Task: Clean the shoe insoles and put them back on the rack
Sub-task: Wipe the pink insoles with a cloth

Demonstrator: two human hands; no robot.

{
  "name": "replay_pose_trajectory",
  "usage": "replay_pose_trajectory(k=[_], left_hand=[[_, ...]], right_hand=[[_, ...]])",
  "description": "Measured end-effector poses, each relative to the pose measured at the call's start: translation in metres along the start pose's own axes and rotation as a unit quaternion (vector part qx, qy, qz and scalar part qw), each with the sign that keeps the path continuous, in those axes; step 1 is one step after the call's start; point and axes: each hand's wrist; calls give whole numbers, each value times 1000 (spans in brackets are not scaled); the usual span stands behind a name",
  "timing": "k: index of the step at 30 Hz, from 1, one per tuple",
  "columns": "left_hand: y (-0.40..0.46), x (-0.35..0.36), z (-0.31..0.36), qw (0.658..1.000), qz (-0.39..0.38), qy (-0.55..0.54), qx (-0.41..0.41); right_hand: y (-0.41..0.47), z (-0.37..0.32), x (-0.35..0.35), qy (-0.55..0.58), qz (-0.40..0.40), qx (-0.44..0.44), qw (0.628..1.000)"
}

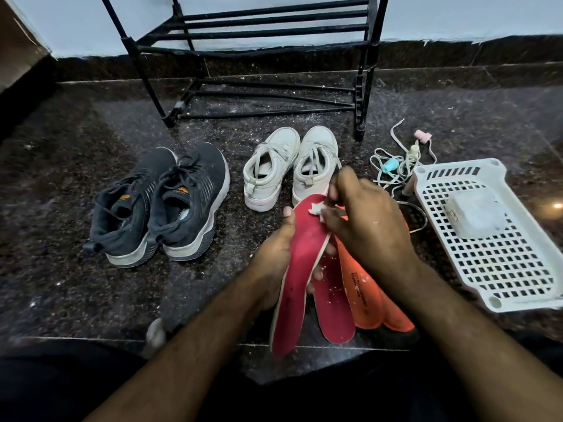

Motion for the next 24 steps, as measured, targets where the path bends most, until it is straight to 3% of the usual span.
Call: replay_pose_trajectory(k=[4, 10, 12, 15, 20, 22, 24], left_hand=[[-1, 3, 0, 1000, -8, -7, -17], [1, -2, -4, 999, -11, 0, -33], [1, -2, -2, 999, -7, -13, -34], [3, 0, -4, 999, -18, -20, -38], [3, -8, -6, 999, -10, -4, -34], [2, -6, -4, 999, -2, -13, -33], [3, -2, -4, 999, -10, -11, -40]], right_hand=[[-15, -16, 15, 81, -120, -35, 989], [2, 6, 2, 85, -8, 23, 996], [-6, -3, 5, 141, -69, -23, 987], [-16, -8, 24, 107, -145, -53, 982], [0, 6, 4, 59, -33, 28, 997], [-8, -1, 3, 119, -95, -6, 988], [-16, -7, 14, 103, -158, -21, 982]])
Point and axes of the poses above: each hand's wrist, its own y-axis towards the middle knuckle, its own x-axis out of the palm, z = x × y, and after that the axes turned 12 degrees about -z, right-handed
